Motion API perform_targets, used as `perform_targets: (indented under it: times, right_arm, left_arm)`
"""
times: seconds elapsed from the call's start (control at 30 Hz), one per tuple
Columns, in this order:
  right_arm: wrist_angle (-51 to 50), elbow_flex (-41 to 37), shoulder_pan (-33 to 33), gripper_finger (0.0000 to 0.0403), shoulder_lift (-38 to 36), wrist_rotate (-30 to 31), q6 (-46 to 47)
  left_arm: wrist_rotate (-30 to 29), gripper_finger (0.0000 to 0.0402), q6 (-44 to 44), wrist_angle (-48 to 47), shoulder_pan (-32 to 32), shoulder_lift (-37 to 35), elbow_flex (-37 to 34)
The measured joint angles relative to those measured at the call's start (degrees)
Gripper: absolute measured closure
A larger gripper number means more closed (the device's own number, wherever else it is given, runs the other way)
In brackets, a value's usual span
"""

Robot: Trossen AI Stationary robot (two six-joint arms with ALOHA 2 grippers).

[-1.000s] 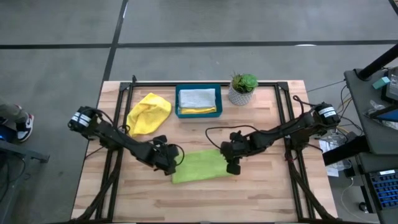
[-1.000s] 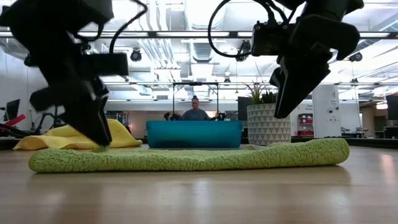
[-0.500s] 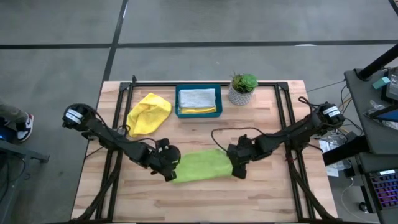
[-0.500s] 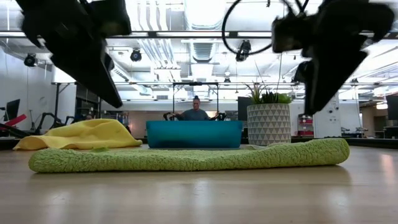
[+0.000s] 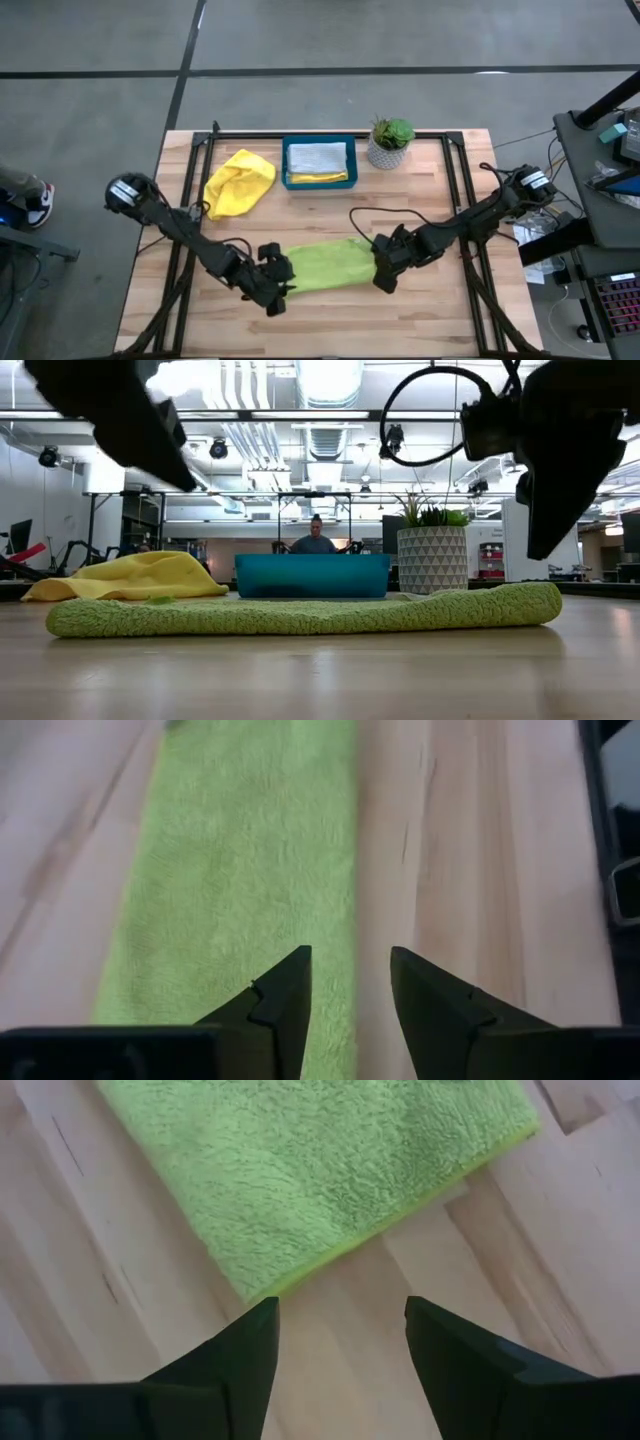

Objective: Fold microfiber towels
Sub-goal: Fold the green microfiber cloth

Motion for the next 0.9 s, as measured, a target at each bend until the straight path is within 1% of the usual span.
perform_targets:
  times: [0.13,0.27,0.37,0.53,0.9]
  right_arm:
    - [1.0,-1.1,0.7,0.0195,0.0,0.0,-0.8]
    - [5.3,-3.4,0.4,0.0195,0.0,0.0,3.3]
    - [8.6,-5.4,-0.5,0.0195,0.0,-0.4,6.0]
    - [10.6,-8.3,-2.6,0.0195,0.0,-0.5,7.7]
    - [24.5,-15.3,-6.4,0.0195,0.0,-0.4,9.7]
  left_arm:
    - [1.6,0.0279,-0.2,-0.5,-0.7,1.8,-0.2]
    - [1.5,0.0279,-0.4,-0.4,-0.7,2.8,-0.2]
    - [0.3,0.0279,-0.4,-0.3,-0.7,3.8,-0.3]
    - [0.2,0.0278,-0.4,-0.3,-0.7,5.9,-0.6]
    - [0.4,0.0278,-0.5,0.1,-0.7,8.4,-1.0]
